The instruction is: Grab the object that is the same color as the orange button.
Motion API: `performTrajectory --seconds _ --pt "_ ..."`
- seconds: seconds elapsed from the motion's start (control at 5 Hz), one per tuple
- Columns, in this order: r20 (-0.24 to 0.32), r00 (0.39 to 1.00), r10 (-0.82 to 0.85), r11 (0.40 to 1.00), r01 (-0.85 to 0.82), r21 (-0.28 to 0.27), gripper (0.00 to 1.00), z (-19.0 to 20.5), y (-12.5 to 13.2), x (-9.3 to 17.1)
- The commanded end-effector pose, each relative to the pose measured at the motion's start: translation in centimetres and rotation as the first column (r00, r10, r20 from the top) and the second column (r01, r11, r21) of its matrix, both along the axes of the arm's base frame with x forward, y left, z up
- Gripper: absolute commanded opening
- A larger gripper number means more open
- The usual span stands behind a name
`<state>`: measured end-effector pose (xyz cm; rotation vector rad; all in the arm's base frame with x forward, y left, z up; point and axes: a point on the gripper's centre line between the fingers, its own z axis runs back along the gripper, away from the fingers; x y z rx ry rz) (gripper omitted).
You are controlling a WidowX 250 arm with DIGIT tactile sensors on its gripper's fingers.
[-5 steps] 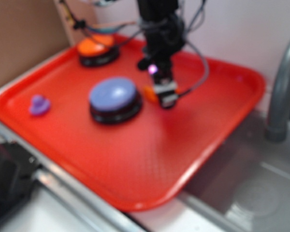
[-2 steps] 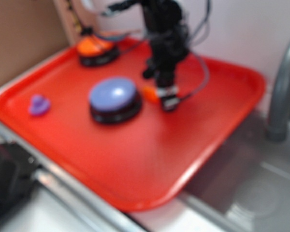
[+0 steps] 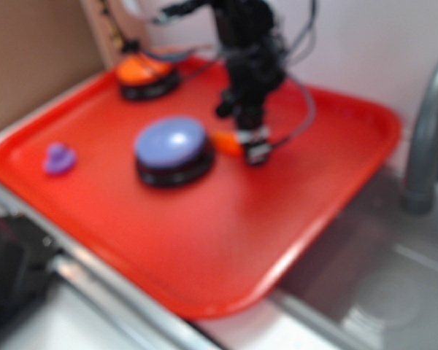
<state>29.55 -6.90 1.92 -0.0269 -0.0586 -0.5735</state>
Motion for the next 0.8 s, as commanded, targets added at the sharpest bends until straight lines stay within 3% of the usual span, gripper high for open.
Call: performTrajectory --seconds 0.0,0.2,0.6 --pt "0.043 0.999 0.019 1.000 -0.019 0.017 0.00 3.1 0.5 0.7" --pt "0.052 0.998 0.035 0.997 -0.039 0.067 0.00 5.6 1.8 0.4" --pt "-0.002 0.992 0.130 0.988 -0.129 0.084 0.00 9.6 5.1 -1.2"
